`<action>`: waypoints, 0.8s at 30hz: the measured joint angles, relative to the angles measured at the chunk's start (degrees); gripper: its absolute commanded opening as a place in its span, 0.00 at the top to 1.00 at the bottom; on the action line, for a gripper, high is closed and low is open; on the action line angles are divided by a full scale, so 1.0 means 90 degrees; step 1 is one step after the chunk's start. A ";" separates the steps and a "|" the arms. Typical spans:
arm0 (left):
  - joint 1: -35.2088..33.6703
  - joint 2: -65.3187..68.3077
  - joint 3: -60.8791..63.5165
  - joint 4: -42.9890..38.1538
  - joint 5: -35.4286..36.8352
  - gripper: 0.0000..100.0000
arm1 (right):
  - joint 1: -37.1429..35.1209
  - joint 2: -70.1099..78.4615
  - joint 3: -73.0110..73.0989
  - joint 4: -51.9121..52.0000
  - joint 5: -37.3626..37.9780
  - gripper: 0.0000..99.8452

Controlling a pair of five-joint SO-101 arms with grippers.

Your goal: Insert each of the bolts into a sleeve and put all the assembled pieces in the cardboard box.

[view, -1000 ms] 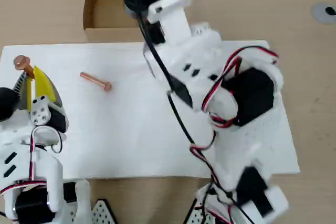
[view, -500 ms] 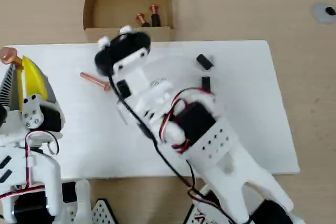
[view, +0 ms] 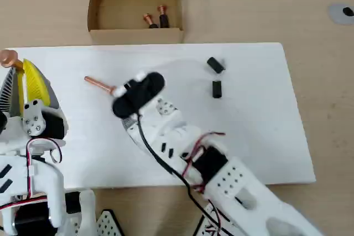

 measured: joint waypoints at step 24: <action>0.2725 -0.0313 0.1602 -0.0586 0.0010 0.99 | -0.1162 -0.3683 0.2237 -0.0557 0.0654 0.99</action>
